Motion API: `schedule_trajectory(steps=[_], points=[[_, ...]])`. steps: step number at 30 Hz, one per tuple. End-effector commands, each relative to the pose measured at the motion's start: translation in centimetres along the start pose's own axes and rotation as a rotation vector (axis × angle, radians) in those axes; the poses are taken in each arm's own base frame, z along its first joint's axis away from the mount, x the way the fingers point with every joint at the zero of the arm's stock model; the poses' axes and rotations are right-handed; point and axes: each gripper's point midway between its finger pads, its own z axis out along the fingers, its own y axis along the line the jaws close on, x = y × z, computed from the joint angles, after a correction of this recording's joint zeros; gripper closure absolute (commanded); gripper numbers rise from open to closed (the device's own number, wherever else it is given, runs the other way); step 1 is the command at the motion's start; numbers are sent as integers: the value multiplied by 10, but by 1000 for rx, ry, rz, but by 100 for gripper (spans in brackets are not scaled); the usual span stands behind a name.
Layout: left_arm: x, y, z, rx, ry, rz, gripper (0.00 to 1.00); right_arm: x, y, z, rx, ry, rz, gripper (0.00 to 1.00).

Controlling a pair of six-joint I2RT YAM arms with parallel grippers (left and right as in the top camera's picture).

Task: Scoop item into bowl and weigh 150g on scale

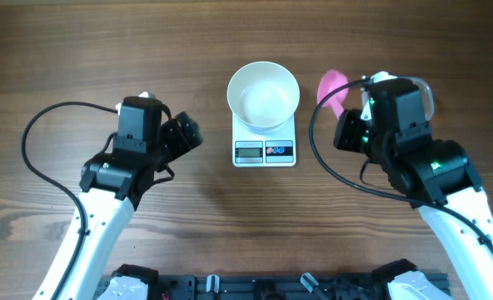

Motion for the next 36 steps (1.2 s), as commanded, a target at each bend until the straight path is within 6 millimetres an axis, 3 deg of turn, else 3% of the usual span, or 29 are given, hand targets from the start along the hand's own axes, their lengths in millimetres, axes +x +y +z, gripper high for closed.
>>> schedule_trajectory(steps=[1, 2, 4, 9, 11, 15, 18, 21, 25, 30, 36], points=[[2, 2, -1, -6, 12, 15, 70, -28, -13, -5, 73, -119, 3, 96], [6, -2, -1, 18, 35, 15, 96, -34, -18, -6, 80, -135, 19, 96], [11, -12, -2, 66, 62, 52, 96, -38, -31, -6, 93, -135, 54, 96], [31, -38, -2, 139, 81, 348, 96, -43, -56, -8, 93, -120, 66, 96], [42, -61, -5, 200, 75, 434, 96, -49, -62, -17, 100, -152, 79, 96], [61, -96, -9, 306, 57, 558, 96, -71, -55, -34, 70, -267, 26, 96], [87, -125, -6, 407, 94, 653, 96, -96, -47, -47, 45, -385, -5, 96], [118, -140, 8, 456, 168, 727, 96, -113, -45, -51, 32, -451, -4, 96], [150, -144, 36, 456, 251, 793, 96, -126, -63, -52, 71, -488, 19, 96], [165, -134, 61, 418, 302, 849, 96, -133, -94, -57, 94, -500, 66, 96], [145, -122, 84, 284, 199, 904, 96, -133, -98, -58, 76, -496, 77, 96]])
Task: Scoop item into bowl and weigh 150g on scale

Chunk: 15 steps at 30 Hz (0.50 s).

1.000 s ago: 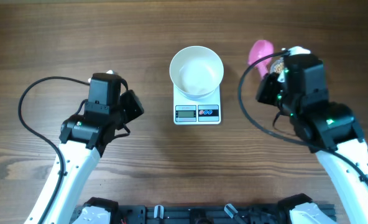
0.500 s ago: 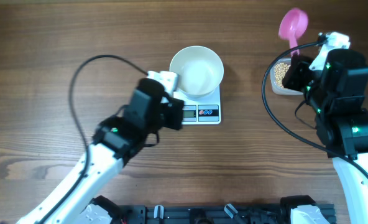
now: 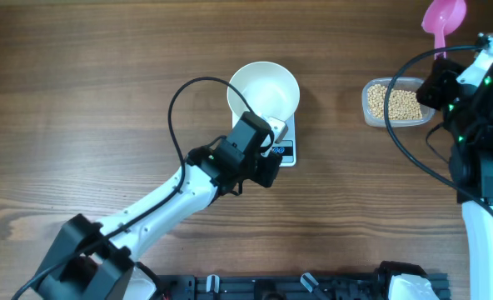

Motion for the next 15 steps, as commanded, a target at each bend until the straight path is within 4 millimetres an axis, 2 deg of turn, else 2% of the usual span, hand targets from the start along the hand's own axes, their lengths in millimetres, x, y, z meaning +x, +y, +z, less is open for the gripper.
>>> schedule_trajectory(steps=[1, 5, 9, 11, 15], points=[[-5, 20, 6, -114, -20, 55, 96, -3, 8, -1, -45, 2, -17, 96], [3, 27, 15, -143, 11, 50, 96, -3, 8, -1, -46, -1, -17, 96], [1, 43, 16, -295, -13, 84, 96, -4, 8, -1, -46, -1, -19, 96], [-1, 42, 13, -350, -31, 115, 96, -3, 8, -1, -46, 0, -19, 96], [0, 26, 16, -328, -42, 149, 96, -2, 8, -1, -44, 5, -19, 96]])
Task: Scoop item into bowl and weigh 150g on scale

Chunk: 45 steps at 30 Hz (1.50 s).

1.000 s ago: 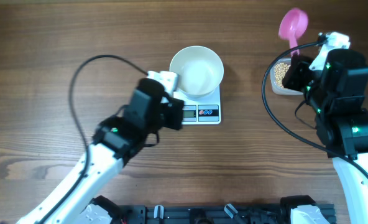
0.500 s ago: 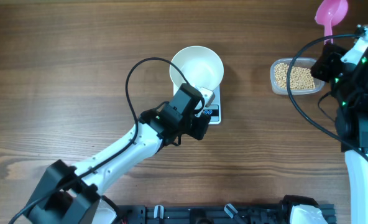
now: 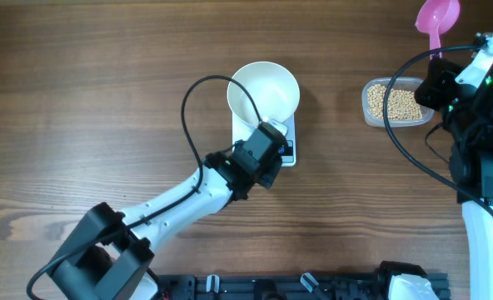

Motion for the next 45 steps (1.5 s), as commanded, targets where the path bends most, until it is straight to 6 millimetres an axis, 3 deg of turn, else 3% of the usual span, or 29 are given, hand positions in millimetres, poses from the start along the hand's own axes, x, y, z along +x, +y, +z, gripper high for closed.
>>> schedule_trajectory(steps=[1, 9, 14, 21, 32, 39, 45], points=[[-7, -3, -2, -42, -39, 43, 96, -2, 2, -1, -12, 2, -19, 96], [-8, -17, 5, 56, -35, 103, 96, 12, 0, 7, -13, 65, -37, 96], [-7, 2, 18, -55, -37, 101, 96, 15, 4, 7, -37, 76, -36, 95], [-7, 14, 21, -94, -33, 87, 96, 19, 3, 7, -33, 92, -32, 96], [2, 11, 38, -82, -5, 124, 96, 23, 5, 6, -44, 110, -28, 96], [-16, 7, 38, -71, -77, 112, 96, 23, 5, 6, -42, 112, -22, 96], [-10, 8, 44, -76, -58, 113, 96, 23, 5, 6, -42, 112, -22, 96]])
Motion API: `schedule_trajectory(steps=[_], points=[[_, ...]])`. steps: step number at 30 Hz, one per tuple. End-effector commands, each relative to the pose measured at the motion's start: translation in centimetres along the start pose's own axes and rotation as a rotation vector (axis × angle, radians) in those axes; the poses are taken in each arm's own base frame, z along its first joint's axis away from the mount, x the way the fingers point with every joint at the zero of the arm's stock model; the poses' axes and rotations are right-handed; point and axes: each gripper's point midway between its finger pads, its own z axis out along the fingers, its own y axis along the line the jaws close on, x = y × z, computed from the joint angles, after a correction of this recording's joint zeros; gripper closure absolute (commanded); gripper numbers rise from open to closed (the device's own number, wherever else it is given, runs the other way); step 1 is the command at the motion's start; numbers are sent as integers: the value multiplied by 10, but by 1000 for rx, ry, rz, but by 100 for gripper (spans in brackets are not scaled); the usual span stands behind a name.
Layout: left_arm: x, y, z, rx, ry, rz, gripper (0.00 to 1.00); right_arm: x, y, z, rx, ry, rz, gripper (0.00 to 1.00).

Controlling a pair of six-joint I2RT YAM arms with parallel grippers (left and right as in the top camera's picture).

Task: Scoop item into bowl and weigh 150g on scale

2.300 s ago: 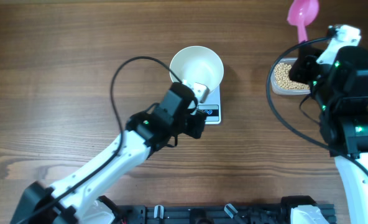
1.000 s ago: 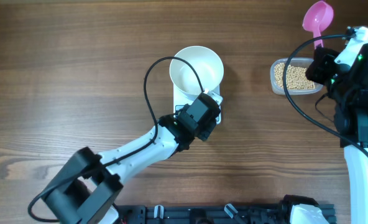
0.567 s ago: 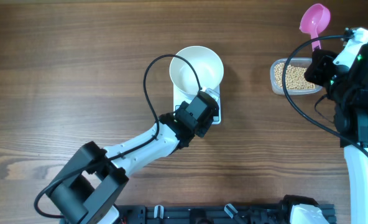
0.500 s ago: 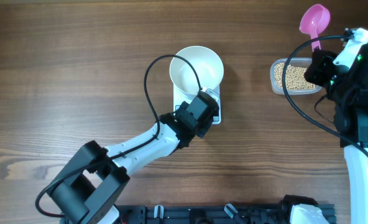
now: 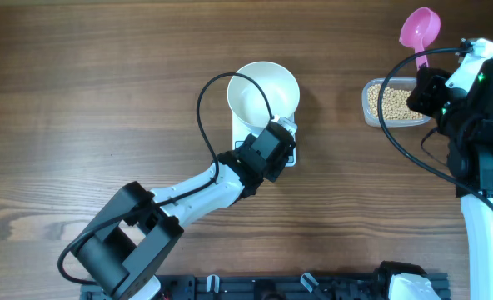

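A white bowl [image 5: 263,90] stands empty on the white scale [image 5: 239,137]. My left gripper [image 5: 286,130] lies over the scale's front panel, hiding the display and buttons. Its fingers look shut, with one narrow tip showing by the bowl's near right rim. At the far right my right gripper [image 5: 421,73] is shut on the handle of a pink scoop [image 5: 419,28]. The scoop's cup points away, beyond the far edge of a clear tub of tan beans [image 5: 392,102].
The left arm [image 5: 188,196] stretches diagonally from the lower left to the scale, its black cable looping over the bowl's left side. The right arm's body [image 5: 480,125] sits just right of the tub. Bare wooden table [image 5: 105,75] lies to the left.
My left gripper has shifted a little right and farther along the scale's front, now nearer the bowl's right rim. The pink scoop has moved slightly left and nearer, still past the tub.
At first my left gripper was left of the scale, and my right held the scoop just right of the bowl. Then the left reached the scale's front while the right held the scoop beyond the uncovered tub. The left has since crept right across the panel.
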Motion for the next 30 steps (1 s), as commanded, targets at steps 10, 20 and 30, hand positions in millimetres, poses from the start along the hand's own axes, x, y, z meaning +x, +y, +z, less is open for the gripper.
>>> schedule_trajectory(steps=[10, 20, 30], points=[[11, 10, 12, -55, 36, 14, 96, -4, 4, -2, -19, -6, -9, 96], [11, 0, 14, -2, 33, 11, 96, -4, 4, -2, -19, -5, -9, 96], [17, 0, 19, -4, 54, 15, 96, -2, 3, -2, -17, 3, -8, 96]])
